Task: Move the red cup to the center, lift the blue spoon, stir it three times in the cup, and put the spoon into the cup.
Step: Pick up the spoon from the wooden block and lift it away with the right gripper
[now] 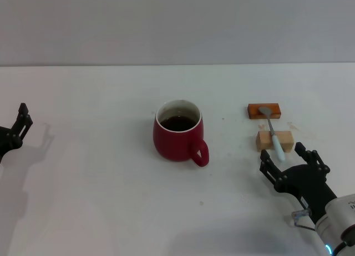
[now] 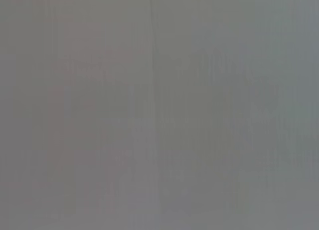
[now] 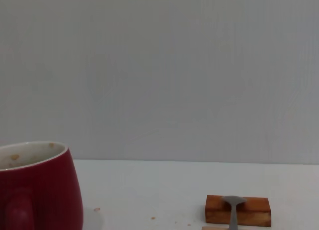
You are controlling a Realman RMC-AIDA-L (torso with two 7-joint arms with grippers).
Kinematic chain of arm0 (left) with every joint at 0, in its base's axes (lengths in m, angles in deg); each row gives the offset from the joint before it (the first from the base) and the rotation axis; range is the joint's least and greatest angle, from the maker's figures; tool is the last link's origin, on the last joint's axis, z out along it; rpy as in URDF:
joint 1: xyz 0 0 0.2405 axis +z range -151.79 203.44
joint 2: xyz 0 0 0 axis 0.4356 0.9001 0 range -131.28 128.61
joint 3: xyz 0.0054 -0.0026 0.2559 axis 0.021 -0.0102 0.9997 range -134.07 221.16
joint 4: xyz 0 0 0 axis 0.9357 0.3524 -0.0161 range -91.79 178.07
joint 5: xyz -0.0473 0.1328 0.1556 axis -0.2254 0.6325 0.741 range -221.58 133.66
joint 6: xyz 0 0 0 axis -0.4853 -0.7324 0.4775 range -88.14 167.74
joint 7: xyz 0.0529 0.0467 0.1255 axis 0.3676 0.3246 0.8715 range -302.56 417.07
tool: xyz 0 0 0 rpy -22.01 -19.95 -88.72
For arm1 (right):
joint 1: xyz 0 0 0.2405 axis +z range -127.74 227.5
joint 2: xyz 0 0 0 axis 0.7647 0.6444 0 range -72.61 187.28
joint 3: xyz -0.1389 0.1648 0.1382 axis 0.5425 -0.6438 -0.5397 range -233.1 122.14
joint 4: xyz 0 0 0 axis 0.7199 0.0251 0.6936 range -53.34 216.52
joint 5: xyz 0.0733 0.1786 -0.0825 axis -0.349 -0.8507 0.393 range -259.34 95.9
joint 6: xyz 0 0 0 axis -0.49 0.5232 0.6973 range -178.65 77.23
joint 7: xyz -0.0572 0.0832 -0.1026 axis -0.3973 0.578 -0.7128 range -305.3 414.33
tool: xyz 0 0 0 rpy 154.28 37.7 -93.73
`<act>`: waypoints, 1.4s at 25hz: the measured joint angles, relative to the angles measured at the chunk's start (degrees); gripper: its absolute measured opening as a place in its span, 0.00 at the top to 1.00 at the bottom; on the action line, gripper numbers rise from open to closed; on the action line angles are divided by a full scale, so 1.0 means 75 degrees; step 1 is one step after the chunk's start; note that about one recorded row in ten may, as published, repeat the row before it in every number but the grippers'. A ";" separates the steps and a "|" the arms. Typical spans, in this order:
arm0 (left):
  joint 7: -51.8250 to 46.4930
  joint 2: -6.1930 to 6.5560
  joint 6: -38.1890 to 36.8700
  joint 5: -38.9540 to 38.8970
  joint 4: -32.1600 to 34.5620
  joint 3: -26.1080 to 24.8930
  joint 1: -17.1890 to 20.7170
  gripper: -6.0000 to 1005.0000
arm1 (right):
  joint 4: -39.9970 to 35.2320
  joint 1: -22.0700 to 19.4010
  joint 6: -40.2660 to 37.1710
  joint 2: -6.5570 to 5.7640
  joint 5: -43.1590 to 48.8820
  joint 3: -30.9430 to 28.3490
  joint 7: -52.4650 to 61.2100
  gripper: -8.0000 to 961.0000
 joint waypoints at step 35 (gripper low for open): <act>0.0003 0.0013 -0.0012 0.0000 -0.0001 0.0000 0.0012 0.14 | 0.0015 0.0021 0.0067 -0.0001 0.0000 0.0002 0.0139 0.19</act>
